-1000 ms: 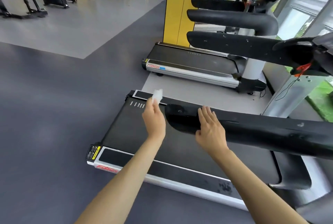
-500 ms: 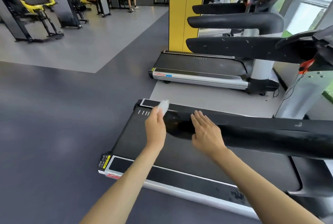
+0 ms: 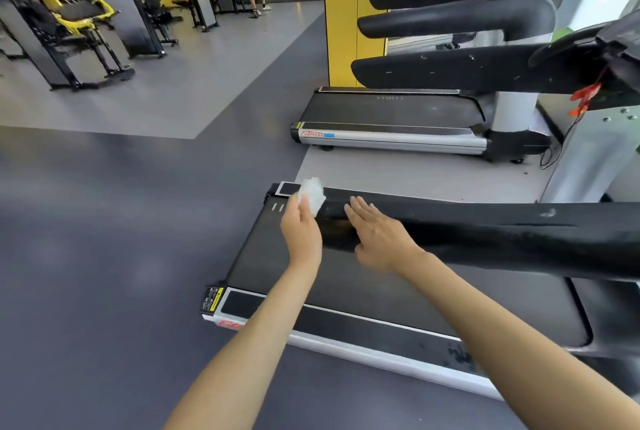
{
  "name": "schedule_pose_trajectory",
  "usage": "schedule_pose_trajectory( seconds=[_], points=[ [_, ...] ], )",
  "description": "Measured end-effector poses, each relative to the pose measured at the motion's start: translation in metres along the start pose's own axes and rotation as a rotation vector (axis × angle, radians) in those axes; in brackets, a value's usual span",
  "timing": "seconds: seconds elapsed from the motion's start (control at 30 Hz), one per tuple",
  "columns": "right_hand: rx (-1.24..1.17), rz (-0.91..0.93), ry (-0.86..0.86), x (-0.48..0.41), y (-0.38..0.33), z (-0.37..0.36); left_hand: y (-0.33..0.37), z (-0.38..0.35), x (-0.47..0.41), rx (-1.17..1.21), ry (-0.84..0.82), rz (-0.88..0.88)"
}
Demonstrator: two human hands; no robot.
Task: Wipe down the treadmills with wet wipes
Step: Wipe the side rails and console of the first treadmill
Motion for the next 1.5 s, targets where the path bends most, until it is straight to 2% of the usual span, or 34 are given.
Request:
schedule_pose_trajectory(
  seconds=[0.07, 0.13, 0.2, 0.3, 0.37, 0.43, 0.53, 0.63, 0.7, 0.73, 0.8, 0.9, 0.97, 1.07, 1.13, 1.2, 1.27, 1.33, 1.4, 1.5],
  points=[
    [-0.039, -0.001, 0.045, 0.007, 0.008, 0.008, 0.0, 0.027, -0.023, 0.016, 0.146, 0.03],
    [0.002, -0.039, 0.139, 0.017, 0.02, 0.013, -0.006, 0.039, -0.041, -0.074, 0.206, 0.032],
    [0.015, -0.109, 0.218, 0.027, 0.034, 0.013, -0.016, 0.026, -0.04, -0.189, 0.178, 0.015],
    [0.055, -0.141, 0.19, 0.032, 0.041, 0.002, -0.014, -0.023, 0.0, -0.317, 0.06, -0.232],
    [0.052, -0.127, 0.206, 0.033, 0.044, -0.004, -0.006, -0.051, 0.029, -0.339, -0.012, -0.329],
    [0.05, -0.119, 0.214, 0.034, 0.043, -0.006, 0.001, -0.062, 0.041, -0.289, -0.085, -0.283],
    [0.079, -0.102, 0.237, 0.035, 0.041, -0.005, 0.004, -0.044, 0.025, -0.074, -0.165, -0.069],
    [0.095, -0.104, 0.228, 0.034, 0.04, -0.006, -0.002, 0.01, -0.018, 0.029, 0.073, 0.074],
    [0.107, -0.101, 0.206, 0.034, 0.038, -0.005, -0.011, 0.039, -0.041, -0.001, 0.23, 0.115],
    [0.112, -0.096, 0.197, 0.034, 0.038, -0.004, -0.016, 0.042, -0.046, -0.054, 0.254, 0.124],
    [0.123, -0.086, 0.185, 0.035, 0.039, -0.003, -0.023, 0.026, -0.038, -0.148, 0.225, 0.108],
    [0.131, -0.074, 0.19, 0.034, 0.04, -0.005, -0.011, -0.027, 0.016, -0.218, 0.079, -0.147],
    [0.127, -0.079, 0.194, 0.034, 0.041, -0.006, -0.003, -0.06, 0.052, -0.202, -0.027, -0.239],
    [0.091, -0.087, 0.197, 0.036, 0.041, -0.007, 0.0, -0.073, 0.066, -0.061, -0.145, -0.077],
    [0.078, -0.09, 0.222, 0.037, 0.041, -0.005, 0.006, -0.057, 0.053, 0.064, -0.13, 0.026],
    [0.073, -0.093, 0.229, 0.037, 0.04, -0.005, 0.012, -0.027, 0.027, 0.094, -0.013, 0.056],
    [0.09, -0.09, 0.229, 0.036, 0.04, -0.006, 0.009, 0.005, -0.005, 0.042, 0.136, 0.064],
    [0.099, -0.092, 0.221, 0.037, 0.04, -0.005, -0.001, 0.022, -0.027, -0.081, 0.196, 0.075],
    [0.119, -0.077, 0.231, 0.039, 0.039, -0.002, -0.013, 0.014, -0.028, -0.189, 0.173, 0.081],
    [0.085, -0.076, 0.168, 0.038, 0.04, -0.004, -0.007, -0.035, 0.014, -0.291, 0.03, -0.134]
  ],
)
Point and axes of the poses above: each hand's wrist, its own x-axis away from the middle knuckle, its own z-axis out of the back of the hand, y = z × x, the point moved 7 cm from there along -x, towards the middle knuckle, and after that the axes turned 11 degrees about z, right-handed, at the moved point
